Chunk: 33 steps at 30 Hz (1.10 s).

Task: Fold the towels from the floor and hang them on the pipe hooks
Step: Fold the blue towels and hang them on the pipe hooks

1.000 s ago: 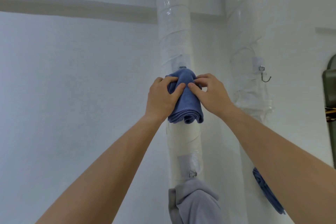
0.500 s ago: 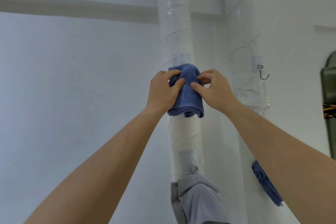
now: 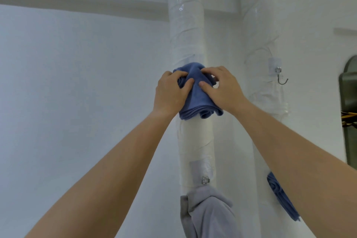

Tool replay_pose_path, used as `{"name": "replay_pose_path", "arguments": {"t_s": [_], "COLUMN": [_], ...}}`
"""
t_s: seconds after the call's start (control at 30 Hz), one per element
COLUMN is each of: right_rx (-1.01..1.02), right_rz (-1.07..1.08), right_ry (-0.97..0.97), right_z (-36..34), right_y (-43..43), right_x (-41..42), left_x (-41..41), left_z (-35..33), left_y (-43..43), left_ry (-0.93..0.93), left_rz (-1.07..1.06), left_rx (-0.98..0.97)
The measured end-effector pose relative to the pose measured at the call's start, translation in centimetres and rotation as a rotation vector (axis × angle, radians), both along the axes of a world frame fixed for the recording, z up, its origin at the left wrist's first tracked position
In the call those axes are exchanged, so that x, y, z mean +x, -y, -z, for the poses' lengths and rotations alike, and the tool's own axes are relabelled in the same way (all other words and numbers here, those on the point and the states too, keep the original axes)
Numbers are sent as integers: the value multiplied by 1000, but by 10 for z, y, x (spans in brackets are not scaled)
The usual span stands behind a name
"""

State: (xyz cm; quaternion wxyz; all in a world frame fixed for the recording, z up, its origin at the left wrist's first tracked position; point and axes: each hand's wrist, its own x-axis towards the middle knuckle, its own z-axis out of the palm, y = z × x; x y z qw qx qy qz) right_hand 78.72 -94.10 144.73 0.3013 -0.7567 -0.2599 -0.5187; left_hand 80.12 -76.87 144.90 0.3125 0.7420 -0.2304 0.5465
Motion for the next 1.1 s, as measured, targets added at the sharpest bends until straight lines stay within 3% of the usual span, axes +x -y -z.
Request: {"name": "replay_pose_path", "arguments": {"t_s": [0.2, 0.3, 0.47, 0.57, 0.7, 0.97, 1.1], "right_rx": [71, 125, 68, -4, 43, -10, -46], "right_rz": [-28, -90, -112, -151, -330, -99, -100], "right_ry": [-41, -110, -209, -211, -274, -69, -88], "right_z": [13, 15, 3, -1, 4, 4, -2], "right_y": [-3, -3, 5, 11, 15, 3, 5], "right_x": [-3, -8, -10, -9, -10, 6, 4], "left_x": [-1, -2, -8, -9, -9, -1, -3], "left_z": [14, 13, 5, 5, 0, -2, -6], "left_y": [0, -2, 1, 2, 1, 0, 4], "left_ry": [39, 198, 119, 156, 94, 88, 92], "left_rz": [-115, -251, -15, -38, -10, -59, -93], "left_rx": [75, 129, 163, 214, 237, 236, 227]}}
